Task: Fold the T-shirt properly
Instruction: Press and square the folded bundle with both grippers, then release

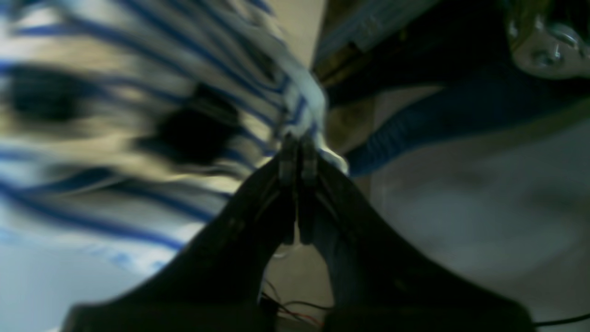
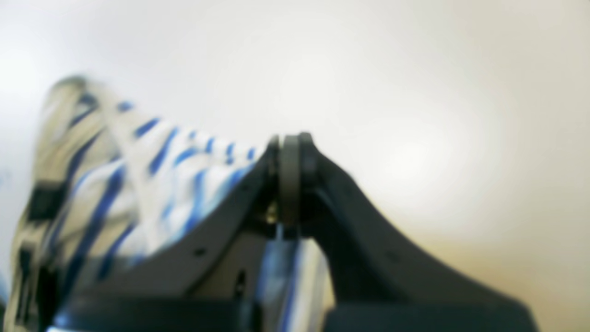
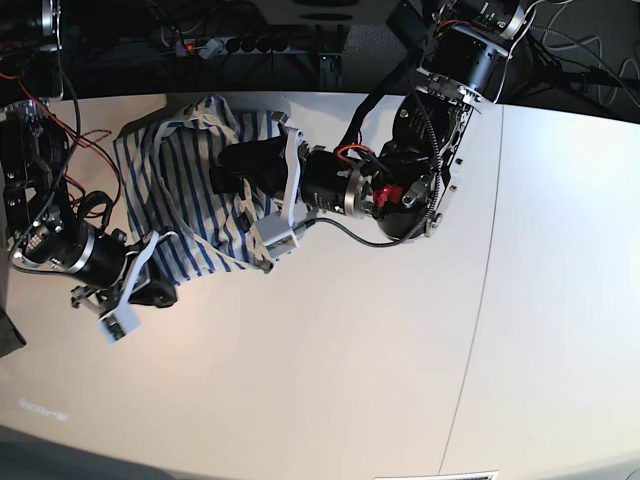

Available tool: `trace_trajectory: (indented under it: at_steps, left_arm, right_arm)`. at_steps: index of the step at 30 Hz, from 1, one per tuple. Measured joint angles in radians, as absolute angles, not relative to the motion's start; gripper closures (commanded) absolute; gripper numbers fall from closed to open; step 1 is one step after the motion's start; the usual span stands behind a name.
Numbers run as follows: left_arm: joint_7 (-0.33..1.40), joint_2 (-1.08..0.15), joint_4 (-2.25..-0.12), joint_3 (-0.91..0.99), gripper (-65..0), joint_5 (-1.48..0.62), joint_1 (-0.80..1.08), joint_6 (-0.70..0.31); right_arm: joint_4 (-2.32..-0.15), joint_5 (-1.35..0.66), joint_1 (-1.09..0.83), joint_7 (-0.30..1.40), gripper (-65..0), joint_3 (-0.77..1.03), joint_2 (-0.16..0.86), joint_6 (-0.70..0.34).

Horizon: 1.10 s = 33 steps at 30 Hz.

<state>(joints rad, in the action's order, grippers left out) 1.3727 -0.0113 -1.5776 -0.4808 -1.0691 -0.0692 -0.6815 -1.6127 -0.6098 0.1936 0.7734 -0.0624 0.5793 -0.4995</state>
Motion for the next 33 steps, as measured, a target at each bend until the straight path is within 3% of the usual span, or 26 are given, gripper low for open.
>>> trace_trajectory:
  at_steps: [5, 9, 18, 21, 27, 33]
  left_arm:
    - [1.368, -0.012, -1.576, -0.644, 0.0, -1.049, -0.064, -0.682]
    - [1.212, -0.005, -1.576, -0.749, 0.0, -0.871, -0.065, -0.682]
    - [1.084, -0.008, -1.576, -0.744, 0.0, -0.577, -0.067, -0.682]
    - [1.049, -0.019, -1.562, -0.703, 0.0, -0.498, -0.067, -0.682]
    - [0.737, -0.138, -1.450, -0.619, 0.0, -0.399, -0.073, -0.695]
    - [0.691, -0.207, -1.414, -0.574, 0.0, -0.417, -0.107, -0.708]
  right_arm:
    - [-1.441, -0.622, 0.322, 0.774, 0.0, -0.064, 0.553, -0.500]
    - [-1.353, -0.624, 0.390, 0.777, 0.0, -0.082, 0.503, -0.501]
    - [-1.295, -0.530, 0.445, 0.783, 0.0, -0.319, 0.425, -0.501]
    - [-1.294, -0.514, 0.435, 0.796, 0.0, -0.334, 0.442, -0.501]
    - [-1.294, -0.574, 0.396, 0.825, 0.0, -0.334, 0.545, -0.501]
    - [-1.308, -0.675, 0.309, 0.842, 0.0, -0.332, 0.651, -0.501]
